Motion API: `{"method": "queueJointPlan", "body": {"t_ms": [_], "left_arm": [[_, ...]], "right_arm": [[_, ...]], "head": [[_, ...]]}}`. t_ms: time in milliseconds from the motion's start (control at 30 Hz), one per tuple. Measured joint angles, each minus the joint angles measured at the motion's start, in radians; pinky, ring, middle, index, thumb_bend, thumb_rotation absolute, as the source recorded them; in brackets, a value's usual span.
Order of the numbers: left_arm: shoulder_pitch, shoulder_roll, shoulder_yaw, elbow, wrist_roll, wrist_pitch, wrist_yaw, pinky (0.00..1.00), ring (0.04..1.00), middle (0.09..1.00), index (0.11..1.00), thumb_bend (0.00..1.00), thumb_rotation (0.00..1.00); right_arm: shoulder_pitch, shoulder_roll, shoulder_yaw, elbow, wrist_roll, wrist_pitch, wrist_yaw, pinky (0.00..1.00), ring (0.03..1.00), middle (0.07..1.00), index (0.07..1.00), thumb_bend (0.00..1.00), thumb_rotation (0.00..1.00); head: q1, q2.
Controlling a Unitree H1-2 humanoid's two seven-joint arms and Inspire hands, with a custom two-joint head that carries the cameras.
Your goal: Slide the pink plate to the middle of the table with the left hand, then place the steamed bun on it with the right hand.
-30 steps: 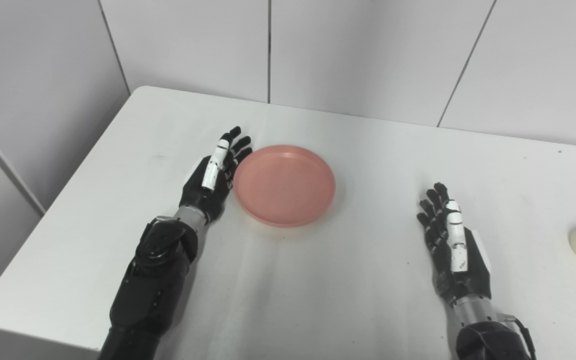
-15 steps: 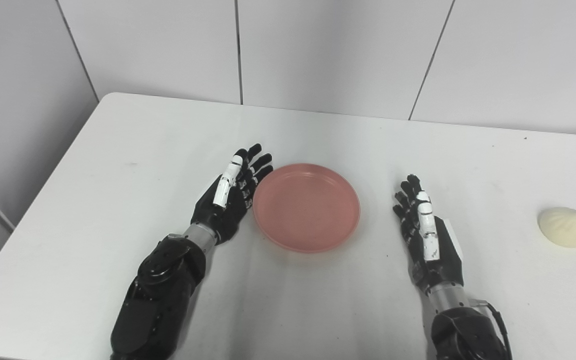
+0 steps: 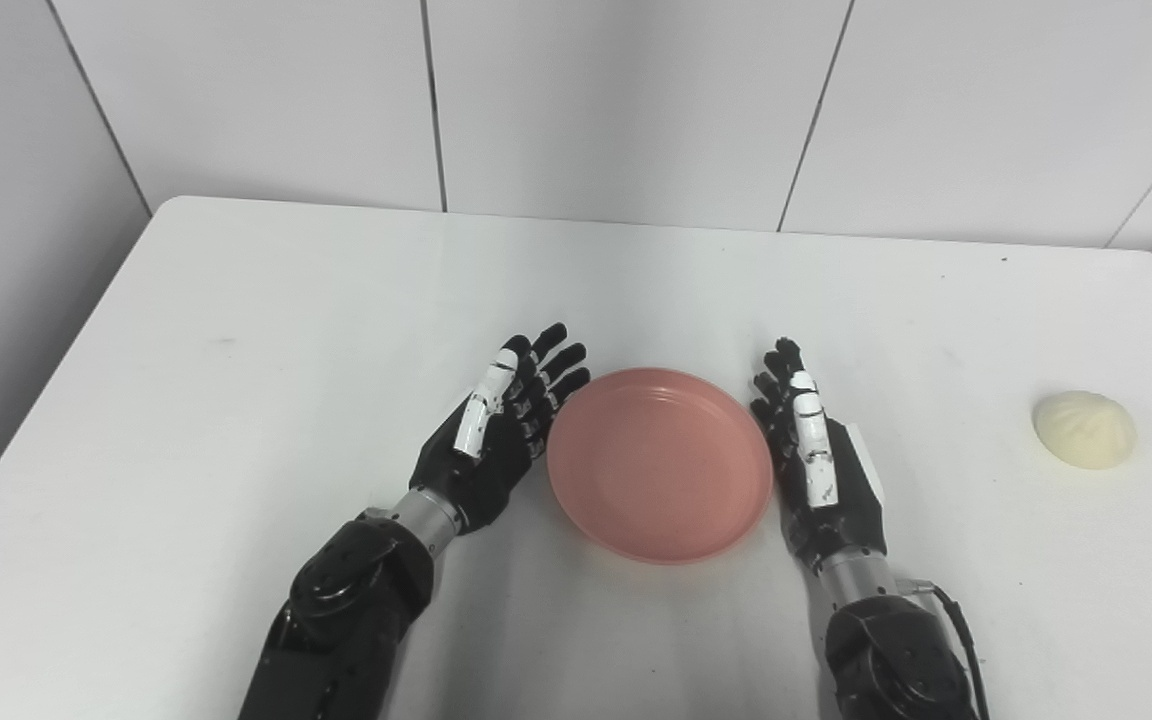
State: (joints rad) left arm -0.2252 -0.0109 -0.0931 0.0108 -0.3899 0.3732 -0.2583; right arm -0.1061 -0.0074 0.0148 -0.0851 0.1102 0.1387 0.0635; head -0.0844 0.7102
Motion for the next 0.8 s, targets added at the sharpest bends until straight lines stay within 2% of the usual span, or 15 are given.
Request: {"method": "queueJointPlan", "body": {"t_ms": [500,600,633,733,800], "left_arm": [[0.001,-0.009,0.045,0.007,0.001,-0.005,-0.002,1.00,0.979,0.980,0.985,0.44,1.00],[0.000,-0.010,0.050,0.012,0.002,-0.014,-0.001,1.00,0.981,0.982,0.984,0.45,1.00],[0.000,-0.010,0.051,0.015,0.002,-0.017,-0.001,1.00,0.985,0.985,0.986,0.45,1.00],[-0.001,-0.011,0.054,0.022,0.001,-0.027,-0.002,1.00,0.987,0.988,0.990,0.44,1.00],[-0.002,-0.010,0.056,0.030,0.000,-0.037,-0.006,1.00,0.989,0.990,0.993,0.44,1.00]], "right_arm": [[-0.019,-0.010,-0.031,0.009,0.000,0.000,-0.019,1.00,1.000,1.000,1.000,0.29,1.00],[-0.046,-0.034,-0.055,0.010,-0.010,0.000,-0.026,1.00,0.996,1.000,1.000,0.33,1.00],[-0.059,-0.044,-0.062,0.009,-0.013,0.000,-0.031,1.00,0.999,1.000,1.000,0.38,0.97],[-0.086,-0.090,-0.075,0.001,-0.037,0.000,-0.035,1.00,1.000,1.000,1.000,0.46,0.92],[-0.101,-0.118,-0.080,-0.001,-0.049,0.000,-0.033,1.00,1.000,1.000,1.000,0.57,0.92]], "head": [[-0.077,-0.017],[-0.101,-0.023],[-0.101,-0.023],[-0.132,-0.029],[-0.158,-0.035]]}}
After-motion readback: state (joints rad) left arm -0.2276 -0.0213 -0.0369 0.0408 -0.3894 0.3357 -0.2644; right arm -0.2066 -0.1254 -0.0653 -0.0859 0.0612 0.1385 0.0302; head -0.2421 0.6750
